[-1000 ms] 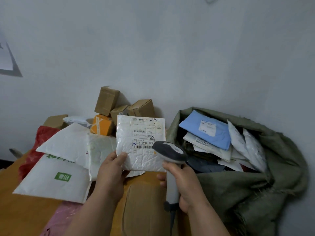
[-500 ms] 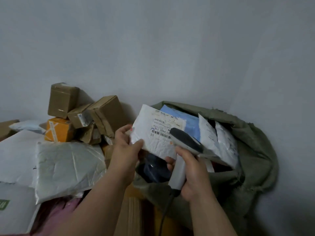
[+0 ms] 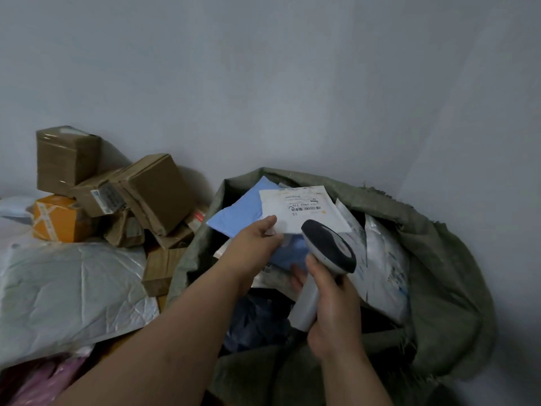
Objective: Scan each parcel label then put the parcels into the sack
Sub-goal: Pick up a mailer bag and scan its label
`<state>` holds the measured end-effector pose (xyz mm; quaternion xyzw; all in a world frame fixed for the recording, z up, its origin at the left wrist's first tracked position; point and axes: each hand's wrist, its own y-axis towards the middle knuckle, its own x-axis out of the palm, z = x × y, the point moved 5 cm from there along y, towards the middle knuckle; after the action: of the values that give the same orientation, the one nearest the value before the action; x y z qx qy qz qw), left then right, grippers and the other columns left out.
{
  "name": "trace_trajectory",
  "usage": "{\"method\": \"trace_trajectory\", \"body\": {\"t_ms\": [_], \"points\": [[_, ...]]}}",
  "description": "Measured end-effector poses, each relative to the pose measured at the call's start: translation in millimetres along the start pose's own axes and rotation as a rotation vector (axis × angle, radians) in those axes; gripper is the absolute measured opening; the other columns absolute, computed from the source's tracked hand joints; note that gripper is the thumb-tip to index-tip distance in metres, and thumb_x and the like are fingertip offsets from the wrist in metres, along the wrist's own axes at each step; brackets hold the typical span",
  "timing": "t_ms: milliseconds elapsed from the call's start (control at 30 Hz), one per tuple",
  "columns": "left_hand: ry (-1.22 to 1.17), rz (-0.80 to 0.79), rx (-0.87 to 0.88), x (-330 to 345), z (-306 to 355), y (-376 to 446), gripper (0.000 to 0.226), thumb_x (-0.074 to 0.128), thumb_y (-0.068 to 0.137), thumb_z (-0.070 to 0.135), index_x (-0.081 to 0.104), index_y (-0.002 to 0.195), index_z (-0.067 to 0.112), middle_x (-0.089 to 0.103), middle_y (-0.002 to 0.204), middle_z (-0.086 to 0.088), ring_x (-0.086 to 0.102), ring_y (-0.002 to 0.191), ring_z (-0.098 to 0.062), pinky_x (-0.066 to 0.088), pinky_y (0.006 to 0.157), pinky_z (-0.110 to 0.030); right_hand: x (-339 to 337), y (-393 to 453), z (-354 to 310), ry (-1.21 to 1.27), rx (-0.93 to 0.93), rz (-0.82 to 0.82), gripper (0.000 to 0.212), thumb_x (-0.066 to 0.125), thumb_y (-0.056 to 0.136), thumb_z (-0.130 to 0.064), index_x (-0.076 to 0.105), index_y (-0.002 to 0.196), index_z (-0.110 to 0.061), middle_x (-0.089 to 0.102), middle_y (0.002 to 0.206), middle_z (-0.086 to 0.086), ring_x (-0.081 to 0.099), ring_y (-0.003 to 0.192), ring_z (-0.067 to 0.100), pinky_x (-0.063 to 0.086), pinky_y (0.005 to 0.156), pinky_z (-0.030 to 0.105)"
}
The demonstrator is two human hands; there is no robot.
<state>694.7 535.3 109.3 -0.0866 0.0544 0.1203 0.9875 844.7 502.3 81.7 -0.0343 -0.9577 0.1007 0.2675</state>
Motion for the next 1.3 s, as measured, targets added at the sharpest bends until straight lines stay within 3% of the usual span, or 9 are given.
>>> {"method": "trace_trajectory", "body": {"t_ms": [67, 133, 200, 367, 500, 633, 833, 1067, 1300], "points": [[0.03, 0.006, 0.034, 3.5, 3.6, 2.4, 0.053, 0.062, 0.096, 0.015, 0.049, 0.147, 0.024, 0.061, 0.127, 0.006, 0.057, 0.117, -0.016, 0.048, 0.092, -0.028, -5.9, 5.4, -0.4, -0.022, 0.024, 0.006, 0.043, 0.076, 0.084, -0.019, 0.067, 0.126, -0.016, 0.074, 0.118, 0.006, 0.071, 0.108, 0.023, 0.056, 0.096, 0.045], [0.049, 0.085, 0.066, -6.0, 3.5, -1.6, 0.05, 0.066, 0.095, 0.021, 0.053, 0.142, 0.027, 0.059, 0.133, 0.001, 0.056, 0.121, -0.016, 0.045, 0.098, -0.027, -5.1, 7.5, 0.2, -0.043, 0.05, -0.029, 0.04, 0.075, 0.086, -0.017, 0.067, 0.125, -0.016, 0.076, 0.112, 0.007, 0.075, 0.094, 0.021, 0.061, 0.078, 0.035], [0.048, 0.193, 0.086, -25.2, -1.0, -11.1, 0.043, 0.067, 0.094, 0.025, 0.058, 0.136, 0.03, 0.06, 0.126, 0.003, 0.059, 0.111, -0.012, 0.048, 0.088, -0.026, 4.5, 6.0, 2.4, -0.079, 0.073, -0.09, 0.037, 0.076, 0.085, -0.019, 0.068, 0.122, -0.018, 0.077, 0.105, 0.006, 0.076, 0.086, 0.02, 0.059, 0.067, 0.028], [-0.14, 0.429, 0.033, -96.3, -26.6, -43.5, 0.014, 0.063, 0.096, 0.022, 0.069, 0.106, 0.03, 0.07, 0.102, 0.003, 0.067, 0.081, 0.001, 0.052, 0.064, -0.017, 49.9, -13.3, 23.3, -0.186, 0.144, -0.255, 0.028, 0.077, 0.085, -0.024, 0.072, 0.111, -0.013, 0.077, 0.093, 0.01, 0.076, 0.085, 0.024, 0.059, 0.066, 0.027], [-0.211, 0.504, -0.045, -158.6, -63.3, -83.1, 0.011, 0.061, 0.097, 0.026, 0.069, 0.101, 0.032, 0.071, 0.084, 0.009, 0.065, 0.068, 0.002, 0.049, 0.052, -0.016, 88.6, -44.1, 56.0, -0.216, 0.2, -0.309, 0.021, 0.076, 0.087, -0.023, 0.072, 0.101, -0.007, 0.075, 0.081, 0.012, 0.077, 0.082, 0.027, 0.059, 0.065, 0.029], [-0.238, 0.573, -0.181, -224.7, -109.4, -126.5, 0.013, 0.059, 0.099, 0.025, 0.067, 0.108, 0.03, 0.068, 0.101, 0.001, 0.062, 0.09, -0.016, 0.048, 0.068, -0.028, 128.2, -84.0, 97.0, -0.287, 0.229, -0.346, 0.022, 0.075, 0.088, -0.024, 0.071, 0.096, -0.004, 0.075, 0.077, 0.012, 0.077, 0.08, 0.025, 0.06, 0.064, 0.03], [-0.322, 0.682, -0.272, -340.0, -166.8, -197.0, 0.017, 0.059, 0.098, 0.015, 0.067, 0.113, 0.016, 0.062, 0.083, -0.005, 0.053, 0.064, -0.015, 0.042, 0.053, -0.026, 189.6, -160.9, 178.5, -0.435, 0.287, -0.381, 0.023, 0.076, 0.088, -0.026, 0.072, 0.096, -0.005, 0.078, 0.077, 0.009, 0.077, 0.078, 0.023, 0.059, 0.065, 0.03], [-0.349, 0.802, -0.291, -434.5, -198.4, -252.4, 0.02, 0.055, 0.1, 0.013, 0.062, 0.119, 0.012, 0.063, 0.106, -0.007, 0.057, 0.08, -0.014, 0.046, 0.065, -0.03, 246.6, -217.1, 245.7, -0.491, 0.324, -0.428, 0.033, 0.079, 0.084, -0.029, 0.071, 0.101, -0.001, 0.077, 0.078, 0.013, 0.077, 0.077, 0.027, 0.06, 0.063, 0.032], [-0.342, 0.83, -0.298, -470.6, -194.3, -238.8, 0.022, 0.055, 0.1, 0.014, 0.061, 0.121, 0.013, 0.063, 0.11, -0.008, 0.058, 0.087, -0.017, 0.049, 0.074, -0.032, 282.0, -212.5, 265.7, -0.498, 0.339, -0.415, 0.034, 0.078, 0.085, -0.027, 0.068, 0.105, -0.001, 0.078, 0.078, 0.011, 0.077, 0.076, 0.024, 0.058, 0.062, 0.029]]}}
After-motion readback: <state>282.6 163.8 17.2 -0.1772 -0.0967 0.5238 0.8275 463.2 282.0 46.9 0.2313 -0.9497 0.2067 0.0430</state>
